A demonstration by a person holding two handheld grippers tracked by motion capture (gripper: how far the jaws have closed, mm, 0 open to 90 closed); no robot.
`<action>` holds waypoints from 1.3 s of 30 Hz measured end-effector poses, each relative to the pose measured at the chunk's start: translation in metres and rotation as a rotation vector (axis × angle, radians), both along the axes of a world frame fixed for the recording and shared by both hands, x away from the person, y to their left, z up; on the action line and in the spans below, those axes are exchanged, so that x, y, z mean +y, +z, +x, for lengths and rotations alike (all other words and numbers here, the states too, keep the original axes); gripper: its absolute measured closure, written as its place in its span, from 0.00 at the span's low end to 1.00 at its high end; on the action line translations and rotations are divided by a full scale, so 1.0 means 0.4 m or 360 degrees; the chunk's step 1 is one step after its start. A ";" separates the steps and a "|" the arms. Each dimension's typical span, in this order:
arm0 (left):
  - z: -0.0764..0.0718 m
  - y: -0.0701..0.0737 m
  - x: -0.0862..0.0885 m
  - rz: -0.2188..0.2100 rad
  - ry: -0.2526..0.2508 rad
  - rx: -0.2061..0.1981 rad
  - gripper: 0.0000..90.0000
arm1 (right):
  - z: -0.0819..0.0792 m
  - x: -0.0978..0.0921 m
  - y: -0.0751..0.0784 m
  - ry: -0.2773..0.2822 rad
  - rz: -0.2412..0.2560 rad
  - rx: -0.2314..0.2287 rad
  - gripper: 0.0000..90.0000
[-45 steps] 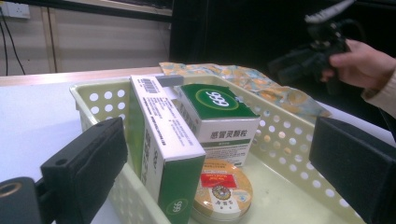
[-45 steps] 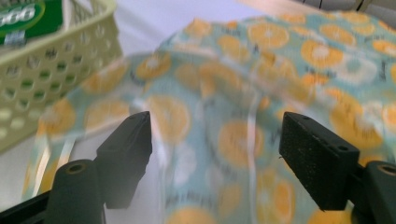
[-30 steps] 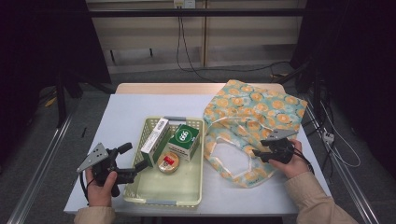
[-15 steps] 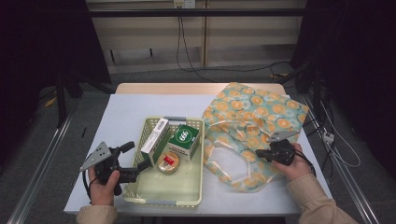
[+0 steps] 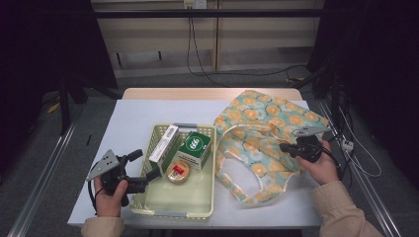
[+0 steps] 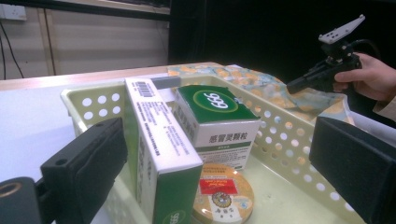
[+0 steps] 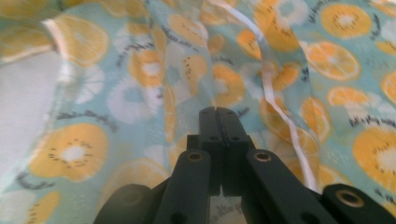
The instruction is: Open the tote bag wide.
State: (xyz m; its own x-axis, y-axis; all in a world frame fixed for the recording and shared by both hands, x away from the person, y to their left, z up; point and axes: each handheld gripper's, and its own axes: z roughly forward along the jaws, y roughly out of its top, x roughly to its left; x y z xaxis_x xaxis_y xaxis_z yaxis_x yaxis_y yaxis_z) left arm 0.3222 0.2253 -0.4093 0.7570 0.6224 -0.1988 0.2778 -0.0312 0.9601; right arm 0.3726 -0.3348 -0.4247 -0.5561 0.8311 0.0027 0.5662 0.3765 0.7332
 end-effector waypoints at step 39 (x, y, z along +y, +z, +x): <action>-0.012 0.000 0.012 0.0012 0.0005 -0.0006 0.04 | 0.011 0.039 -0.008 -0.0145 -0.0020 -0.0136 0.39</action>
State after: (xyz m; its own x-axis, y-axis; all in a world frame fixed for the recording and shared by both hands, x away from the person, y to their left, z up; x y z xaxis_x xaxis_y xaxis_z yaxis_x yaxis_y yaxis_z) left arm 0.3173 0.2301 -0.4093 0.7558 0.6262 -0.1914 0.2746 -0.0377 0.9608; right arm 0.3769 -0.3191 -0.4278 -0.4762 0.8778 -0.0524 0.5340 0.3360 0.7758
